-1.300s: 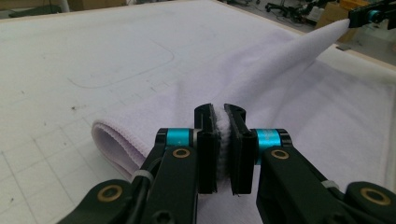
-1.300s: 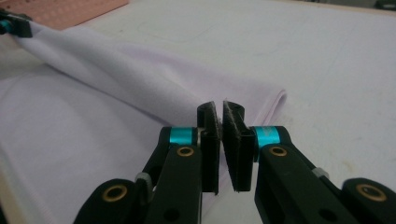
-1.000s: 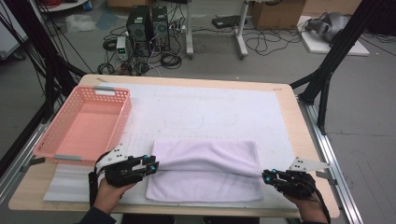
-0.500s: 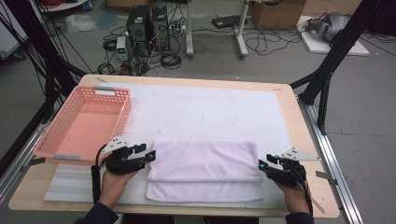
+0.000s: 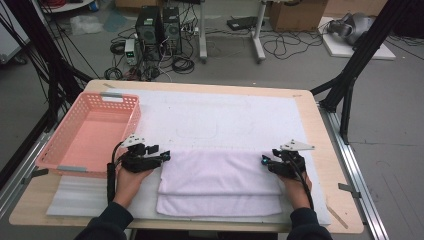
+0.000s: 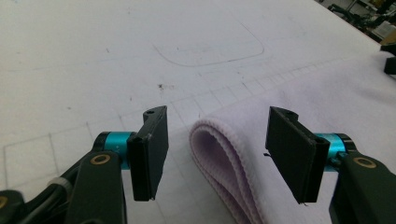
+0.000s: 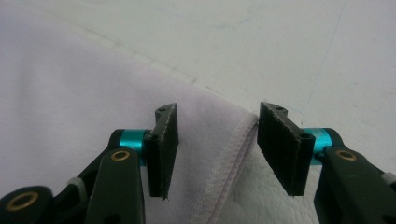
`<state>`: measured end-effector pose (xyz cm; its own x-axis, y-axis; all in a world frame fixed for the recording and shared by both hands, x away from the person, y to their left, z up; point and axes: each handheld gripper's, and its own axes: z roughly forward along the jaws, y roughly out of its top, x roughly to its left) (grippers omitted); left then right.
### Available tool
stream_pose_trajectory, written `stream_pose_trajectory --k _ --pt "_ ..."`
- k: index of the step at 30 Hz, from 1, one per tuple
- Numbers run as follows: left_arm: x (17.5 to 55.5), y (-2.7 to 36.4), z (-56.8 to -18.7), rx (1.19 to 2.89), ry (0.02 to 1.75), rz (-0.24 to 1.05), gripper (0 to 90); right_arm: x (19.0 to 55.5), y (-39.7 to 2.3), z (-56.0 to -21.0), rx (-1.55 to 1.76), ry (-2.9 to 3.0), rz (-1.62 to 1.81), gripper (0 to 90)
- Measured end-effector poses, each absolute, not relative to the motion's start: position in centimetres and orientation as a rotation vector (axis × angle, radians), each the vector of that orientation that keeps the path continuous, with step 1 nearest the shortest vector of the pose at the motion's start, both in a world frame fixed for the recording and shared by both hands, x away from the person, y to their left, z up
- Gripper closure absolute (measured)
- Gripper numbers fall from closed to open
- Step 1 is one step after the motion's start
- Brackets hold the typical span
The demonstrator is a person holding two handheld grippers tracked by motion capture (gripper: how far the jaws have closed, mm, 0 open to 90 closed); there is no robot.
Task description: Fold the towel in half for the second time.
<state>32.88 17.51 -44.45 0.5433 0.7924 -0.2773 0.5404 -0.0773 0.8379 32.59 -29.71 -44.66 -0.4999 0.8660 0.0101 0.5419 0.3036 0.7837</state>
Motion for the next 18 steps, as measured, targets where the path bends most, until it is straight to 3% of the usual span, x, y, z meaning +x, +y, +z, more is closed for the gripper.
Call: stream_pose_trajectory --k 4,7,12,15,18 --pt "33.8 17.0 -45.1 1.763 1.113 0.298 41.1 33.1 -30.8 -44.6 1.308 2.185 1.025 50.5" --pt "34.7 16.3 -45.2 1.879 1.112 0.300 43.9 33.2 -32.0 -44.4 1.374 2.202 1.032 50.6" --pt "35.0 15.9 -45.2 1.923 1.068 0.283 62.3 33.2 -32.4 -43.8 1.336 2.208 1.101 52.0" --pt "34.8 16.0 -45.2 1.919 1.047 0.266 78.8 33.1 -32.4 -43.6 1.318 2.198 1.177 49.9" --pt "34.8 16.2 -45.2 1.884 1.071 0.250 80.6 33.4 -31.8 -44.5 1.310 2.253 1.115 50.0"
